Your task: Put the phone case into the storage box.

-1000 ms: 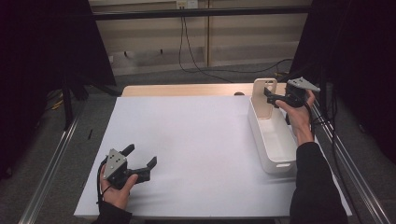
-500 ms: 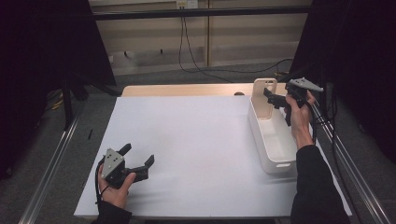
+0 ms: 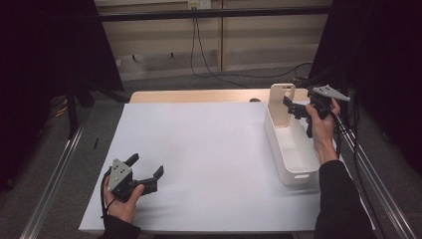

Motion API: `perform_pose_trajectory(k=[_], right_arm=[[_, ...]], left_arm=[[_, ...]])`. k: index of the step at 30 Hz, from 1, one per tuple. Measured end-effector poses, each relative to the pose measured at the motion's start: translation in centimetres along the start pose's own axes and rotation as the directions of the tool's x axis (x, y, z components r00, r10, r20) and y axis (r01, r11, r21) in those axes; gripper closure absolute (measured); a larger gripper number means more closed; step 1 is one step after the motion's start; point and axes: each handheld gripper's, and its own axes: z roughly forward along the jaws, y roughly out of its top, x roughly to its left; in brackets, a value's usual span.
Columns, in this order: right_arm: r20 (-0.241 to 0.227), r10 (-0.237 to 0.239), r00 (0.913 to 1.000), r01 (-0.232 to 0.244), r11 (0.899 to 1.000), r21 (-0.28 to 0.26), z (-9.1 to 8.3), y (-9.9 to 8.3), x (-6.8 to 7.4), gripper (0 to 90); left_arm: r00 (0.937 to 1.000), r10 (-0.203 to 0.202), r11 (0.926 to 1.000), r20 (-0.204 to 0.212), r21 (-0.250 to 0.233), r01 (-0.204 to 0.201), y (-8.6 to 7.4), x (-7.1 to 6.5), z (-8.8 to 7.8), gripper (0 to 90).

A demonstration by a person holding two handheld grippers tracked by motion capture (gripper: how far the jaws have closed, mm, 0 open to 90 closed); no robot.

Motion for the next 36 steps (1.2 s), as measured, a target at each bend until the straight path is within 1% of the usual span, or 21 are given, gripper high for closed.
perform_pose_trajectory(k=[4,6,9,12,15,17,18,20,22,24,26,27,30,32,33,35,36], right_arm=[[-0.002,0.008,1.0000,-0.008,1.000,-0.006,-0.7,0.2,0.0,0.0],[0.000,0.004,1.0000,-0.004,1.000,-0.015,-1.1,0.3,-0.1,0.0],[0.001,-0.007,1.0000,0.007,1.000,-0.013,-1.5,0.3,-0.1,0.0],[-0.011,-0.018,0.9998,0.017,1.000,-0.018,-1.9,0.2,0.0,0.0],[-0.011,-0.015,0.9998,0.014,0.999,-0.032,-2.3,0.2,0.0,0.0],[-0.025,-0.002,0.9997,0.001,0.999,-0.046,-2.6,0.2,0.1,0.0],[-0.027,-0.003,0.9996,0.002,0.999,-0.045,-2.7,0.1,0.2,0.0],[-0.028,-0.022,0.9994,0.021,0.999,-0.041,-2.8,0.0,0.4,0.0],[-0.031,-0.022,0.9993,0.021,0.999,-0.044,-3.0,0.0,0.6,0.0],[-0.028,-0.026,0.9993,0.025,0.999,-0.047,-3.2,-0.1,0.7,0.0],[-0.036,-0.028,0.9989,0.026,0.998,-0.052,-3.4,-0.2,0.9,0.0],[-0.033,-0.035,0.9989,0.033,0.998,-0.048,-3.5,-0.2,1.0,0.0],[-0.035,-0.030,0.9990,0.028,0.998,-0.058,-3.9,-0.3,1.3,0.0],[-0.024,-0.034,0.9991,0.032,0.997,-0.064,-4.1,-0.3,1.5,0.0],[-0.029,-0.039,0.9988,0.037,0.997,-0.065,-4.3,-0.3,1.5,0.0],[-0.030,-0.036,0.9989,0.035,0.998,-0.057,-4.6,-0.2,1.6,0.0],[-0.023,-0.037,0.9990,0.036,0.998,-0.055,-4.7,-0.1,1.6,0.0]], left_arm=[[0.9999,0.008,1.0000,0.006,0.001,-0.008,0.0,-0.1,0.1,4.0],[0.9999,0.011,0.9999,0.005,-0.001,-0.011,0.1,-0.1,0.0,4.0],[1.0000,0.006,1.0000,0.004,-0.002,-0.006,0.0,0.0,0.0,4.0],[0.9999,0.012,0.9999,0.005,-0.002,-0.012,0.0,-0.1,-0.1,4.0],[1.0000,0.010,0.9999,-0.001,-0.009,-0.010,0.1,-0.1,-0.2,4.0],[0.9999,0.012,0.9999,0.000,-0.005,-0.012,0.0,-0.1,-0.2,4.0],[1.0000,0.009,0.9999,0.001,-0.006,-0.009,0.0,-0.1,-0.2,4.0],[0.9999,0.012,0.9999,0.000,-0.010,-0.012,0.0,-0.1,-0.2,4.0],[0.9999,0.013,0.9999,-0.001,-0.009,-0.013,0.0,-0.1,-0.3,4.0],[1.0000,0.006,0.9999,-0.007,-0.010,-0.006,0.0,-0.1,-0.3,4.0],[0.9999,0.009,0.9999,-0.006,-0.012,-0.009,0.1,0.0,-0.3,3.7],[0.9999,0.012,0.9999,-0.005,-0.010,-0.012,0.1,0.0,-0.3,3.7],[0.9999,0.012,0.9998,-0.005,-0.015,-0.012,0.1,-0.1,-0.4,3.7],[0.9999,0.010,0.9998,-0.004,-0.017,-0.010,0.1,-0.1,-0.4,3.8],[0.9999,0.011,0.9998,-0.003,-0.017,-0.011,0.1,-0.1,-0.4,3.8],[0.9999,0.011,0.9998,-0.002,-0.017,-0.011,0.1,-0.1,-0.3,3.7],[0.9999,0.011,0.9998,-0.001,-0.017,-0.011,0.1,-0.1,-0.3,3.7]])
